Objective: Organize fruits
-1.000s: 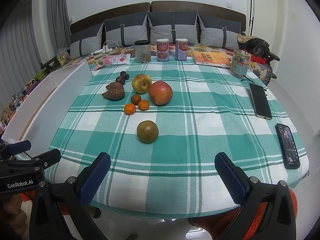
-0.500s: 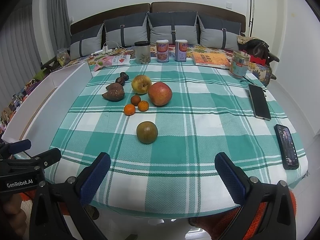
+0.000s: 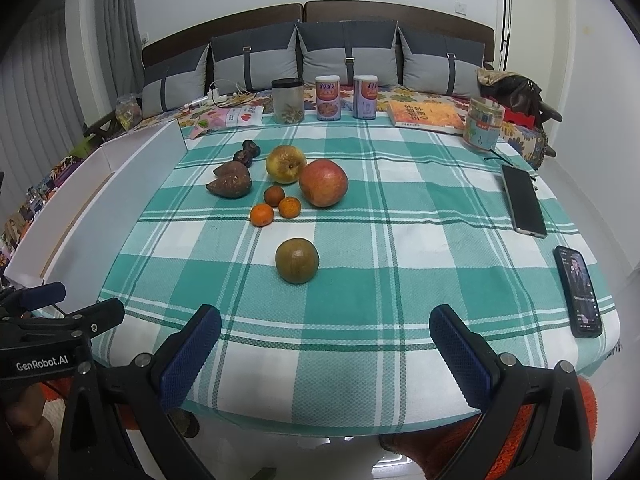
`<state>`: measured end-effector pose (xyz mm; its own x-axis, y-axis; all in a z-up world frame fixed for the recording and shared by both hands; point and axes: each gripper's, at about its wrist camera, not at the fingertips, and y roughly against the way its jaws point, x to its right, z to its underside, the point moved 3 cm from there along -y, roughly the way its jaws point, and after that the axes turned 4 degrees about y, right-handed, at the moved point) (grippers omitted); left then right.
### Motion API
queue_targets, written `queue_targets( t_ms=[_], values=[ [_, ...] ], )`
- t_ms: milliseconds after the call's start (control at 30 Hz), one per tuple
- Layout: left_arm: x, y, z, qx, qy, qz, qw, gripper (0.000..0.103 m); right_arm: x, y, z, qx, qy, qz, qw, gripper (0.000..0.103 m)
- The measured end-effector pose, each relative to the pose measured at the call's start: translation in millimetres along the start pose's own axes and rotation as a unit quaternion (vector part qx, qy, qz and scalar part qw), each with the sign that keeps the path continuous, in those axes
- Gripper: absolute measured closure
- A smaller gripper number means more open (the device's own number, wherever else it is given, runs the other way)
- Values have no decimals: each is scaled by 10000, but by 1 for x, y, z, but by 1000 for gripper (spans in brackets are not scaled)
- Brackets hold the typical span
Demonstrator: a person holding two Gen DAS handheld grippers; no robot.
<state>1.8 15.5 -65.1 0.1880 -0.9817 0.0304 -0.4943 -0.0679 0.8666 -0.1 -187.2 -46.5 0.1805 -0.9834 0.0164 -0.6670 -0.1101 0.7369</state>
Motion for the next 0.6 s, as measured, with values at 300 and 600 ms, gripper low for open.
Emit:
queue_targets(
  t_ms=[300, 600],
  values=[
    [5, -30, -12, -257, -88, 12, 9996, 1, 27, -28, 10, 2, 28, 206, 9998, 0],
    [21, -86, -71, -497, -327, 264, 9979, 1, 42, -59, 22, -445, -335, -117, 9984, 0]
  ],
)
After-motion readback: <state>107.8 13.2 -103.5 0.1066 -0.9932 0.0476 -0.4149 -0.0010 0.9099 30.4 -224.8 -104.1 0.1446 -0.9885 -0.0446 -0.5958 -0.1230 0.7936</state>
